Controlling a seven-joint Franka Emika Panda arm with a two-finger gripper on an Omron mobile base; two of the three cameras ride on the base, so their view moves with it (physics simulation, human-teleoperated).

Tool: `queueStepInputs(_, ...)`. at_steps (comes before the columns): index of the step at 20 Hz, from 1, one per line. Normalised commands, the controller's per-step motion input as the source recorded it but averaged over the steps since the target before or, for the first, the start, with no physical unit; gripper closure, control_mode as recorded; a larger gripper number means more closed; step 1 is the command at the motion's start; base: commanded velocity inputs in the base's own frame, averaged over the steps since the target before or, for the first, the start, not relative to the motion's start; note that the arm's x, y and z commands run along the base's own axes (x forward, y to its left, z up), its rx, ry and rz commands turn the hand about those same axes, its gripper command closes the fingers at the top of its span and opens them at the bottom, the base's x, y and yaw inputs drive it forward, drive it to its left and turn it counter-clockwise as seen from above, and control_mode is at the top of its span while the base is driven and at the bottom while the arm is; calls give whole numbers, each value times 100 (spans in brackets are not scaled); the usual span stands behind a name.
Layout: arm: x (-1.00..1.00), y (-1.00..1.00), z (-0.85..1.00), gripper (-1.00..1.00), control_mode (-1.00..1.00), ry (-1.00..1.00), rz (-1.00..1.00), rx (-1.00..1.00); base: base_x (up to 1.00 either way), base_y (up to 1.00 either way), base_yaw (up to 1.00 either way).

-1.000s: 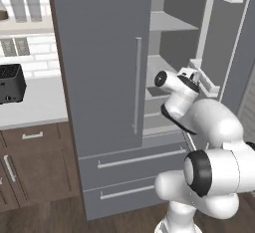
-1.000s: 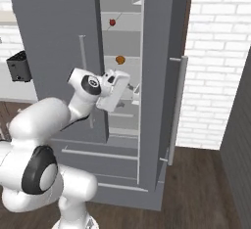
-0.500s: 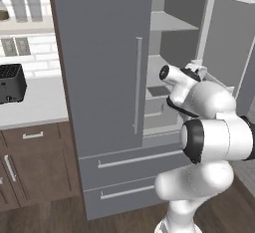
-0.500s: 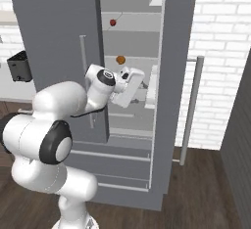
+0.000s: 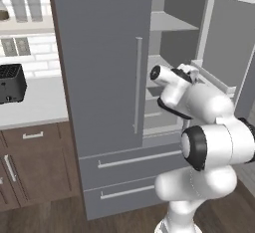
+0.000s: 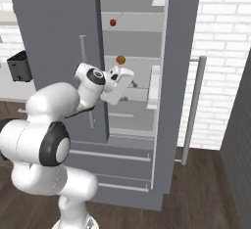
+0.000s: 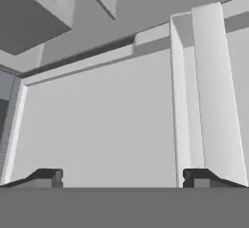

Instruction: Take the strawberry from the fridge and place it on top of the pancake, located on the dining counter.

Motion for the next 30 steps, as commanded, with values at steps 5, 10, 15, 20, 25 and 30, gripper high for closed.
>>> queueStepInputs(5,0,100,-1,-100,-100,-34,0,56,0,0,0)
queueStepInputs(10,0,92,1,-100,-100,-19,1,65,0,0,0)
queueStepInputs(15,-2,40,91,-100,-100,0,6,16,0,0,0)
queueStepInputs(20,0,43,68,-100,-100,-4,6,12,0,0,0)
queueStepInputs(25,6,36,31,-100,-100,-11,0,27,0,0,0)
queueStepInputs(30,30,37,1,-100,-100,-12,0,41,0,0,0)
